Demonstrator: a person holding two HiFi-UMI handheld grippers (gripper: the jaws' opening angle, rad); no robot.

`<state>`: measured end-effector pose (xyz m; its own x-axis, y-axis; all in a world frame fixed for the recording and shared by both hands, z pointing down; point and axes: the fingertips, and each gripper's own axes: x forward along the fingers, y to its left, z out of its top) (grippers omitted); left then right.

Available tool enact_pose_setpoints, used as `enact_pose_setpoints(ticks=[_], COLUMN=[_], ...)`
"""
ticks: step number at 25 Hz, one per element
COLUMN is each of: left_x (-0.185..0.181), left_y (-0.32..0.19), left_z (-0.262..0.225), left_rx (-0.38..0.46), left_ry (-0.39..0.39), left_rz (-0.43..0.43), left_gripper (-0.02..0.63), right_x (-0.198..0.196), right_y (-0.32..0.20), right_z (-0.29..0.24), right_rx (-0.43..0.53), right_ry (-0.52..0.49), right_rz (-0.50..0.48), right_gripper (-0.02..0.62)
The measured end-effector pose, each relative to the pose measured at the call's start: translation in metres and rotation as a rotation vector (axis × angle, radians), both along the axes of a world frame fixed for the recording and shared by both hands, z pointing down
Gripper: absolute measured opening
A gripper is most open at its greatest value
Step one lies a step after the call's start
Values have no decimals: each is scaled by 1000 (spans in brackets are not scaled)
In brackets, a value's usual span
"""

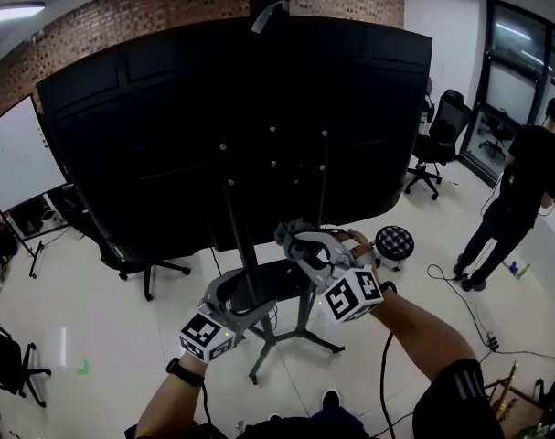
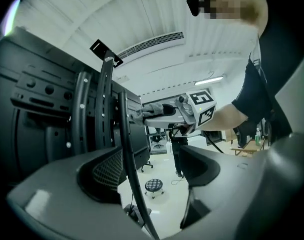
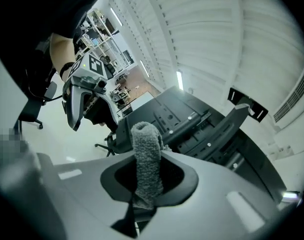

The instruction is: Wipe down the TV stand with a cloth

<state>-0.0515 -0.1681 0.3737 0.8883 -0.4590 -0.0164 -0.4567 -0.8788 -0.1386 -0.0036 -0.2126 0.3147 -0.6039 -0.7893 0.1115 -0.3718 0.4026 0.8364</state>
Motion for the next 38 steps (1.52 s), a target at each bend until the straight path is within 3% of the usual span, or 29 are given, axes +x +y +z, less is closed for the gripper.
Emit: enact_pose_setpoints(ticks=[9,13,21,31,38], left_x=[52,71,106,127,138], left_y=[-30,-56,-83,-112,-124], left_z=[-85,-112,-169,-184,-165], left_rx=[146,164,244,249,222], left_ry=[37,47,71,71,54], left_rz=[-32,-83,-126,-184,-234], left_gripper=[382,341,325,322,313], right_x=[39,58,85,90,107], right_y=[-28,-50,-92,-136,-142], right_z=[-91,-127,-191,-182,-171], right_rx=[79,111,138,47,8], right_ry=[-68,-85,-116,-85,-129], right_rz=[-44,-63,-102,-144,-205], right_gripper=[49,49,49,48,48])
